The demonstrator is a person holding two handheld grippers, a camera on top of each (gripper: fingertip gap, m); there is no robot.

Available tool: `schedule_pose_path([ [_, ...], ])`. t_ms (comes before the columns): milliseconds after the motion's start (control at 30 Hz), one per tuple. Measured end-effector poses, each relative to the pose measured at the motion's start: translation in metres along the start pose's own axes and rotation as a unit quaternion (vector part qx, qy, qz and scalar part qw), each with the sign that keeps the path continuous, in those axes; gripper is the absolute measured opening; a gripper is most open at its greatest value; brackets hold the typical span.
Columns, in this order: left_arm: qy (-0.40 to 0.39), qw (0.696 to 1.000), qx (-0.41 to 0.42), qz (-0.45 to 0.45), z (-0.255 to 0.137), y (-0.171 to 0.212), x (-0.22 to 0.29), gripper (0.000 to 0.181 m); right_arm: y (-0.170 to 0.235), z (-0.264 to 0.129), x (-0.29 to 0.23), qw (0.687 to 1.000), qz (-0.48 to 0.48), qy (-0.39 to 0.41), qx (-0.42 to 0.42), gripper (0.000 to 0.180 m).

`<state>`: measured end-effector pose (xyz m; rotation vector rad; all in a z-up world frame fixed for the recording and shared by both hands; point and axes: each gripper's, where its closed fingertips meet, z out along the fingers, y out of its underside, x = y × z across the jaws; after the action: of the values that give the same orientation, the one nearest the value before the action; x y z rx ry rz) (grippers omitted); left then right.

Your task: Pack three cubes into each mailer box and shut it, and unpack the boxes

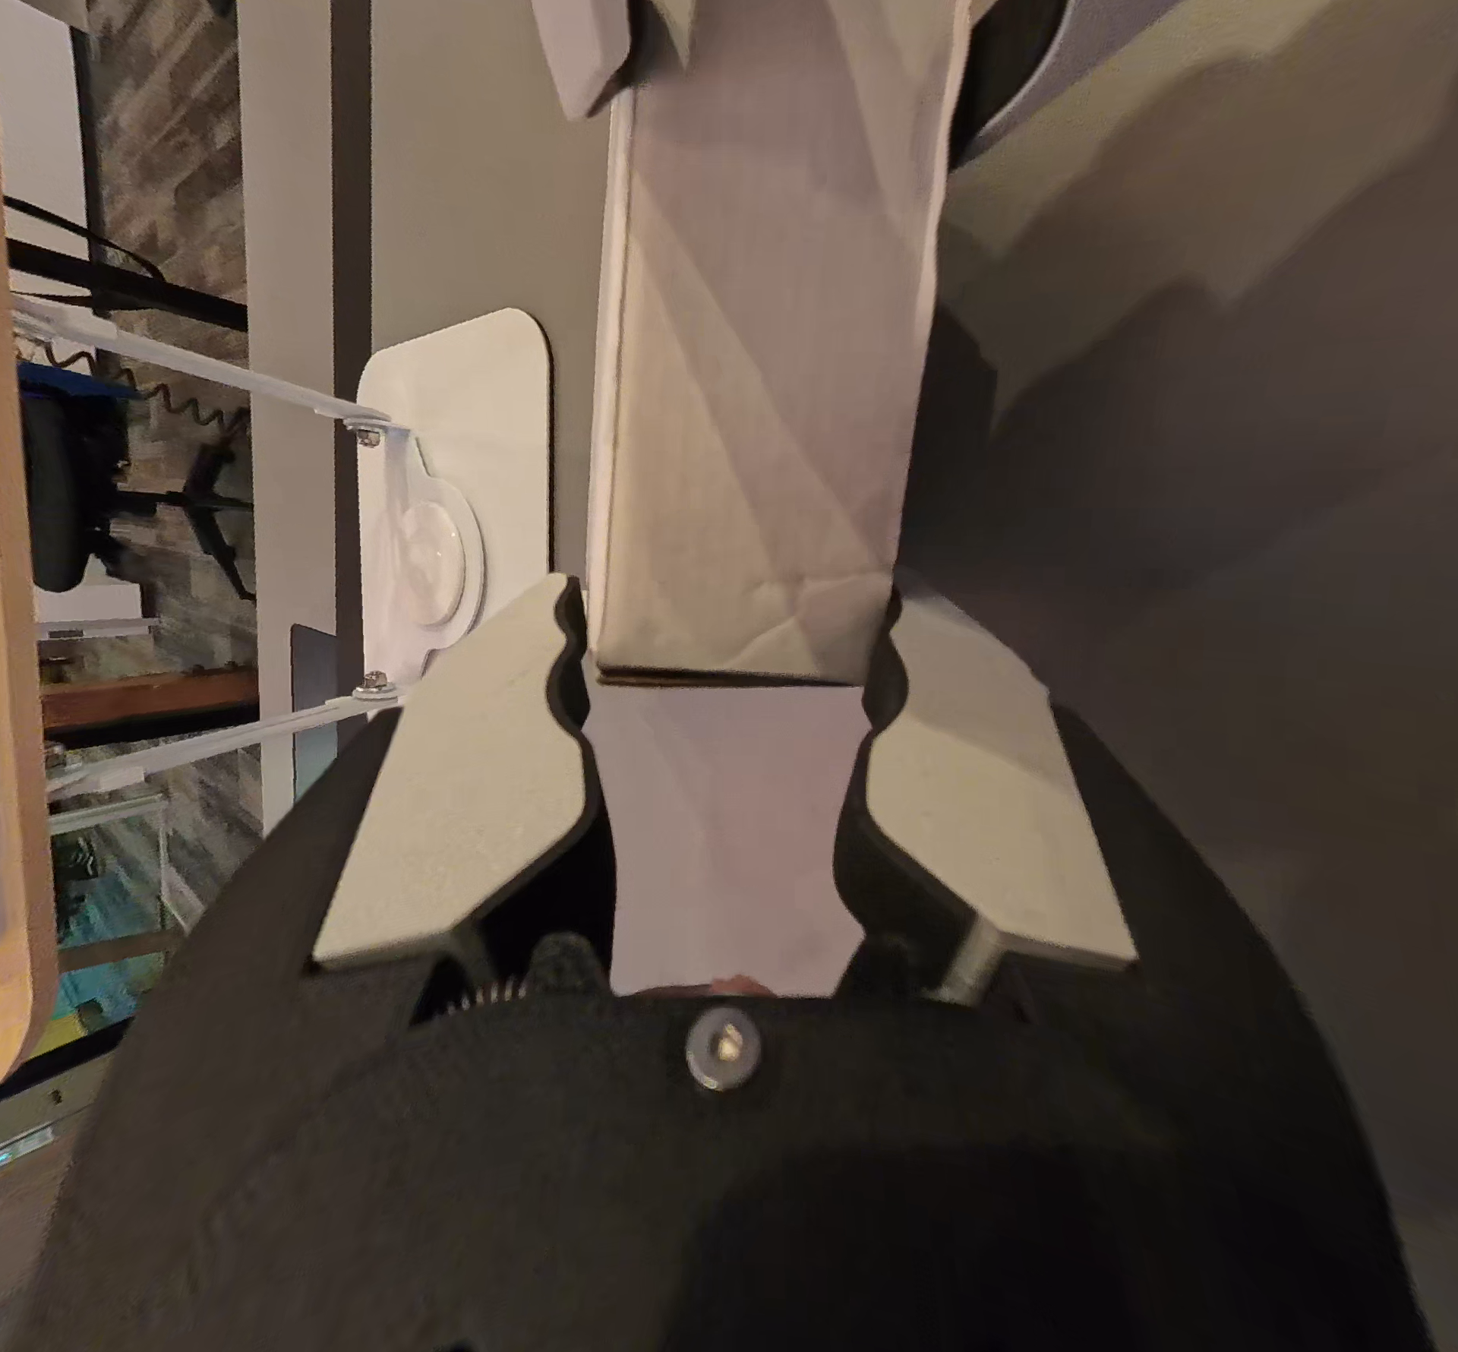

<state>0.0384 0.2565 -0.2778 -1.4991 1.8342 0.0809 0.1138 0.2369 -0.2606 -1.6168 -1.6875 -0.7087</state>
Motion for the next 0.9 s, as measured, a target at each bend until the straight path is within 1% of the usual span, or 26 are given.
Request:
schedule_pose_path([
  [100,-0.011,1.0,-0.001,0.007,0.0,0.0,0.001,0.068,-0.004,-0.005,-0.004,0.995,0.05,-0.08,0.031,0.054],
  [167,-0.017,1.0,0.001,0.008,0.0,0.0,0.001,0.068,-0.005,-0.008,-0.006,0.99,0.067,-0.119,0.045,0.054],
  [467,-0.024,1.0,0.014,0.003,-0.001,-0.003,-0.001,0.067,-0.006,-0.014,-0.003,0.958,0.135,-0.239,0.087,0.056],
  [667,-0.032,0.999,0.022,-0.001,-0.002,-0.005,-0.003,0.066,-0.006,-0.015,0.002,0.937,0.162,-0.289,0.108,0.057],
  [800,-0.029,0.999,0.026,-0.003,-0.002,-0.007,-0.002,0.066,-0.006,-0.017,0.002,0.931,0.168,-0.302,0.115,0.057],
  [900,-0.025,0.999,0.031,-0.003,-0.003,-0.008,-0.002,0.066,-0.006,-0.019,0.003,0.92,0.186,-0.323,0.123,0.058],
])
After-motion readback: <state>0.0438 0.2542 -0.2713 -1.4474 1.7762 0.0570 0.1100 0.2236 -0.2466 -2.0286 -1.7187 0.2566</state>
